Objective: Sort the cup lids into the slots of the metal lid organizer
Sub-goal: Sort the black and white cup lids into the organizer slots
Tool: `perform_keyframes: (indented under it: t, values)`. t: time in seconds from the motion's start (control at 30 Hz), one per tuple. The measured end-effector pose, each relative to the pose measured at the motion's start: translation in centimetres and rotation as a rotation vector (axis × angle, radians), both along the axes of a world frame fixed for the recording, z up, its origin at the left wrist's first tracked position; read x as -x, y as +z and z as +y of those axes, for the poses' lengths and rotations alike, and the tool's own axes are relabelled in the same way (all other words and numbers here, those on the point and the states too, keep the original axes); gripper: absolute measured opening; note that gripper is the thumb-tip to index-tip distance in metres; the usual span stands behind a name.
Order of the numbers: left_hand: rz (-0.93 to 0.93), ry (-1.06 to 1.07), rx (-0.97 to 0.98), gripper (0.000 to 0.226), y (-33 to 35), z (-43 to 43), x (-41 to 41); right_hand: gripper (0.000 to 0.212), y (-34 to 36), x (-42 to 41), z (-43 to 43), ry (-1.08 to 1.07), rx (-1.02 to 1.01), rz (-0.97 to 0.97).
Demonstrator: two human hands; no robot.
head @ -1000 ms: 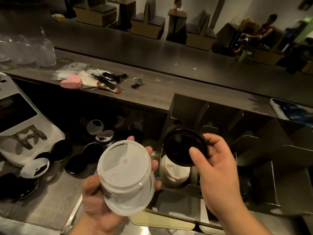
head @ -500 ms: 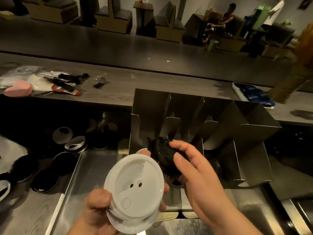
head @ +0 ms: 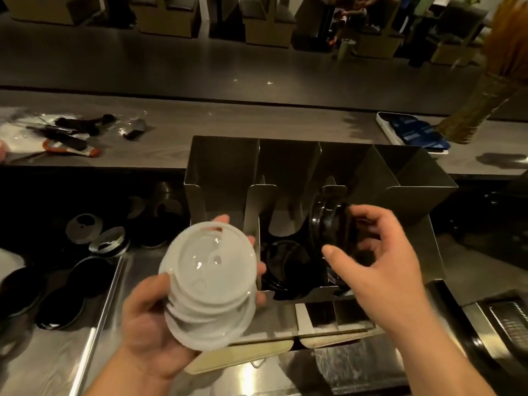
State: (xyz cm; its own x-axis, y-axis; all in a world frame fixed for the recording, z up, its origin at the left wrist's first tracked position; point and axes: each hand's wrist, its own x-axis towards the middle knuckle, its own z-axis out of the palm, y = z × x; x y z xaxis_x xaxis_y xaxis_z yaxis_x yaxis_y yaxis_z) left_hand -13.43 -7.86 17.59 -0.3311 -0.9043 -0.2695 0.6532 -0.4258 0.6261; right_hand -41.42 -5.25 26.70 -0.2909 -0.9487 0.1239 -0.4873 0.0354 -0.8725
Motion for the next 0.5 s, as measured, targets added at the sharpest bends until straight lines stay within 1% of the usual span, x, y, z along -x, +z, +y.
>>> perform_keyframes:
  t: [0.03,0.07,0.1,0.13,0.2,0.23,0.33,0.37,0.43,0.5]
  values:
    - [0.092,-0.031,0.068,0.068,0.9,-0.5,0.9,0.056,-0.2,0.0,-0.2,0.044,-0.032,0.122]
    - [0.167,-0.051,0.092,0.069,2.0,-0.7,1.8,0.059,-0.5,-0.3,-0.4,0.099,-0.049,0.235]
    - [0.295,-0.098,0.05,0.069,2.8,-0.9,2.4,0.061,-0.9,-0.8,-0.7,0.154,-0.061,0.344]
    - [0.355,-0.14,0.021,0.069,3.2,-1.3,2.5,0.062,-1.3,-1.4,-1.0,0.203,-0.07,0.455]
    - [0.4,-0.127,-0.012,0.07,1.9,-1.5,2.2,0.06,-2.2,-2.5,-1.5,0.274,-0.111,0.661]
    - [0.399,-0.125,0.015,0.071,1.6,-1.5,2.1,0.059,-2.6,-2.9,-1.8,0.295,-0.151,0.737]
    - [0.444,-0.178,0.037,0.073,1.3,-2.1,2.4,0.061,-3.5,-3.4,-2.8,0.345,-0.255,0.877]
    - [0.429,-0.169,0.063,0.072,1.3,-2.1,2.4,0.063,-3.6,-3.4,-3.1,0.363,-0.273,0.906]
    - [0.449,-0.198,0.05,0.072,1.1,-2.2,2.3,0.064,-3.5,-3.2,-3.5,0.387,-0.297,0.944]
    - [0.483,-0.227,0.052,0.071,1.0,-2.5,2.2,0.062,-3.3,-2.9,-3.7,0.403,-0.316,0.976]
